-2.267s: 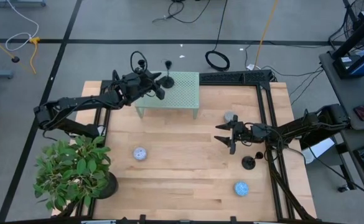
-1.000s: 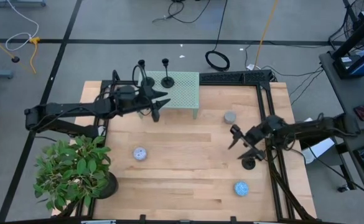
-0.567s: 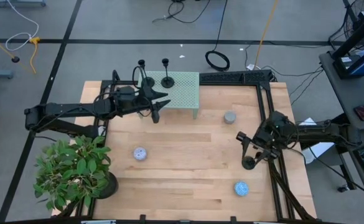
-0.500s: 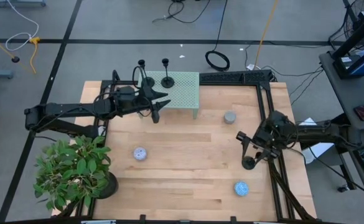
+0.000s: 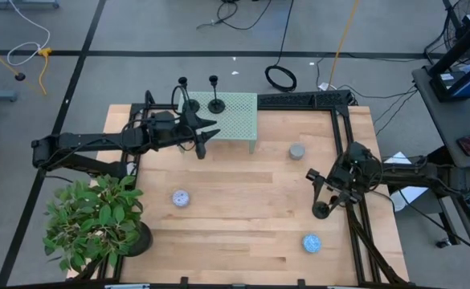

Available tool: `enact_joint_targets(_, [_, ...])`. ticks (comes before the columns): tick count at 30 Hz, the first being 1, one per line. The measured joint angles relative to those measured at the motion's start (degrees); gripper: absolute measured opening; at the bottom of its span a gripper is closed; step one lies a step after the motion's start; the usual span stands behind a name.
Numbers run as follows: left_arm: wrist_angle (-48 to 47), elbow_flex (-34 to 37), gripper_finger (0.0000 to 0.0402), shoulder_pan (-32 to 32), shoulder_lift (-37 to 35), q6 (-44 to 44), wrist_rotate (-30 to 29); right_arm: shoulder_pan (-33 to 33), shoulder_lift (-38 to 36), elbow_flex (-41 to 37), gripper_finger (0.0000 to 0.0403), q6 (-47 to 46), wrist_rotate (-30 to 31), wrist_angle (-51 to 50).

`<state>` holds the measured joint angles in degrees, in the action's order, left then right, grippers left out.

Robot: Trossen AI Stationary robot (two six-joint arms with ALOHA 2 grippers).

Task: Pick & Place candle stick holders
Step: Put the black candle holder on the shelf

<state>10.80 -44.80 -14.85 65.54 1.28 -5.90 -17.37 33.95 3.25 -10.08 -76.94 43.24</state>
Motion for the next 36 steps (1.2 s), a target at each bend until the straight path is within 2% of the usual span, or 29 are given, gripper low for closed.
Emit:
enact_joint_targets(6, [-0.03,0.00,0.0152,0.00,0.00,0.00,-0.01,-2.84,-0.20,-0.13,0.0242,-0.50,-8.35,4.87])
enact_joint_targets(15, [-0.05,0.00,0.0152,0.00,0.00,0.00,-0.10,-6.81,-0.19,-0.21,0.0242,-7.09,-12.39,15.46])
enact_joint_targets(29, [-0.36,0.02,0.0152,0.00,0.00,-0.02,-0.10,-7.32,0.02,-0.29,0.0242,1.35,-13.13,1.41])
enact_joint_targets(36, [-0.36,0.02,0.0152,0.00,0.00,-0.02,-0.10,-7.31,0.03,-0.31,0.0242,1.70,-13.13,0.72])
